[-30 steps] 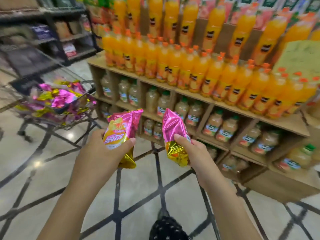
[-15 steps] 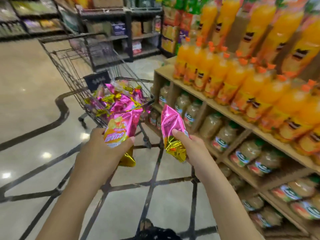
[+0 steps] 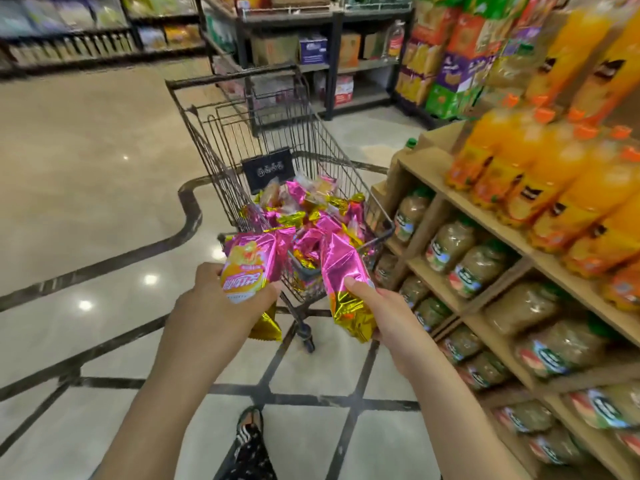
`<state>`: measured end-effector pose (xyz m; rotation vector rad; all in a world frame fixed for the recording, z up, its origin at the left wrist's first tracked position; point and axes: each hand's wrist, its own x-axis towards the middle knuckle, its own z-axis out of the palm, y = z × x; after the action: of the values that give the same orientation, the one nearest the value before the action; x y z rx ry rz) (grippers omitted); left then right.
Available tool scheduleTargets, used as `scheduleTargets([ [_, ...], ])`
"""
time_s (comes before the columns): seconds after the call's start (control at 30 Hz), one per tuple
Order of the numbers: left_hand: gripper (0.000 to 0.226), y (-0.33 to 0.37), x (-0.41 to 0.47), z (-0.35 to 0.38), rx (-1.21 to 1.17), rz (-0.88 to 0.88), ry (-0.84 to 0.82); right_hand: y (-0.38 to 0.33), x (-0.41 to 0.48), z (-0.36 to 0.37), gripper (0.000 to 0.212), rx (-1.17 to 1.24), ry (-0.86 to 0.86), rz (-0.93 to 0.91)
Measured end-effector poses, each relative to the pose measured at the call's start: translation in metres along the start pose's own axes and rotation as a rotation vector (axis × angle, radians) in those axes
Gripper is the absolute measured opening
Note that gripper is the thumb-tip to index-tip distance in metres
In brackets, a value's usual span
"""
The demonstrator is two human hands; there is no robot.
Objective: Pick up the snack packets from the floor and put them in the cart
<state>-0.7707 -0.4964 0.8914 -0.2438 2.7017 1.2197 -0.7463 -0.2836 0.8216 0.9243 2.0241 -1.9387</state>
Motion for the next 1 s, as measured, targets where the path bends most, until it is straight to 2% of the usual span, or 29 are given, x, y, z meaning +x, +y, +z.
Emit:
scheduleTargets([
  [0.1,0.06,0.001,0.047,-0.019,0.006,0.024,0.012,-0.024,0.034,0.026,0.119,0.023,0.032,0.012],
  [0.37,0.079,-0.001,0.166,-0.048,0.091,0.055,-0.001,-0.07,0.102,0.07,0.132,0.047,0.148,0.023],
  [0.47,0.083,0.003,0.204,-0.045,0.096,0.055,-0.041,-0.075,0.123,0.075,0.133,0.061,0.181,0.077],
  [0.63,0.074,0.023,0.271,-0.025,0.082,0.058,-0.095,-0.094,0.168,0.065,0.126,0.051,0.25,0.157],
  [0.8,0.073,0.061,0.336,0.009,0.103,0.102,-0.089,-0.125,0.231,0.043,0.126,0.029,0.237,0.153],
  [1.0,0.066,0.091,0.391,0.044,0.171,0.146,-0.182,-0.157,0.283,0.029,0.114,0.018,0.237,0.143],
])
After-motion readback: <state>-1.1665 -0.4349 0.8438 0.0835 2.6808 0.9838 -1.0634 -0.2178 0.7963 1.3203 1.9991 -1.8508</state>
